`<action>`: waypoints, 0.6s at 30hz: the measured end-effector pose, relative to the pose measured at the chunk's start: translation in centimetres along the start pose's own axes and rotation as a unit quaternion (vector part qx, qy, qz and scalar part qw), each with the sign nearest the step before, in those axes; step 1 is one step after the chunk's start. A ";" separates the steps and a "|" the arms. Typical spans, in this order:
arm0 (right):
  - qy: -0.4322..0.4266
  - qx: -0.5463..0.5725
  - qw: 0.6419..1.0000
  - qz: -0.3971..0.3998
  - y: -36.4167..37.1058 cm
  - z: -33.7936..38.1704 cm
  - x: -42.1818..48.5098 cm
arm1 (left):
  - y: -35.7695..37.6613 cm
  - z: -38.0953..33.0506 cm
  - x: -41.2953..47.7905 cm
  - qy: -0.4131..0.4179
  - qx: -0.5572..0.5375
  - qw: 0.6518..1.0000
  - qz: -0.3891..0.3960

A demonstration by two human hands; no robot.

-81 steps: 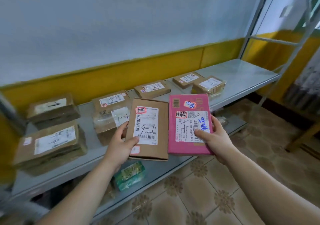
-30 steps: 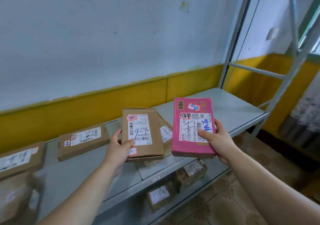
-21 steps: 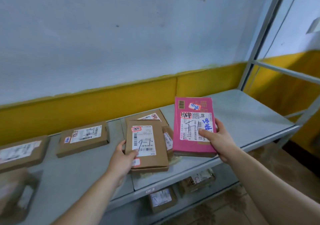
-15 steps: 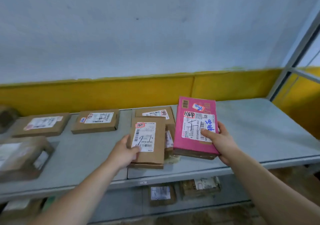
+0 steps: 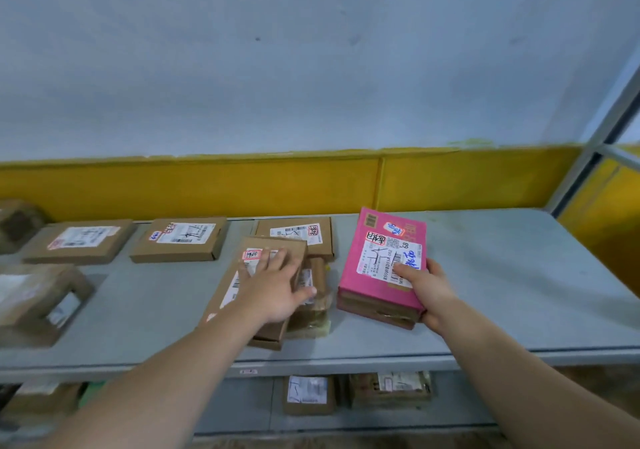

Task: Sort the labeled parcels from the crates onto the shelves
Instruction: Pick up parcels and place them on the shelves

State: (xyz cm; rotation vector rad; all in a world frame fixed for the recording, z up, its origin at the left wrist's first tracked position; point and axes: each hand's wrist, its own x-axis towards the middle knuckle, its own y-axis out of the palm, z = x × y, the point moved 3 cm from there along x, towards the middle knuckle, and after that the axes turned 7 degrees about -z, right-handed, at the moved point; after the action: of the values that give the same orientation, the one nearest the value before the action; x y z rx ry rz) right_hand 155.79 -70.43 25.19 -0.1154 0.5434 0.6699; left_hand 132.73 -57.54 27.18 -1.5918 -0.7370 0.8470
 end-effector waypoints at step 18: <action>-0.391 -0.651 0.636 0.138 -1.0 2.2 8.7 | 2.2 0.7 2.6 -0.017 -0.020 1.000 -0.006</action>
State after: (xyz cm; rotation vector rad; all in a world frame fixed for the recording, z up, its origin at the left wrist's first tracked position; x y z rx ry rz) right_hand 163.09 -65.77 22.55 -1.0729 -0.9054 1.2180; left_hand 133.59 -55.43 24.61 -1.6104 -0.7901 0.8575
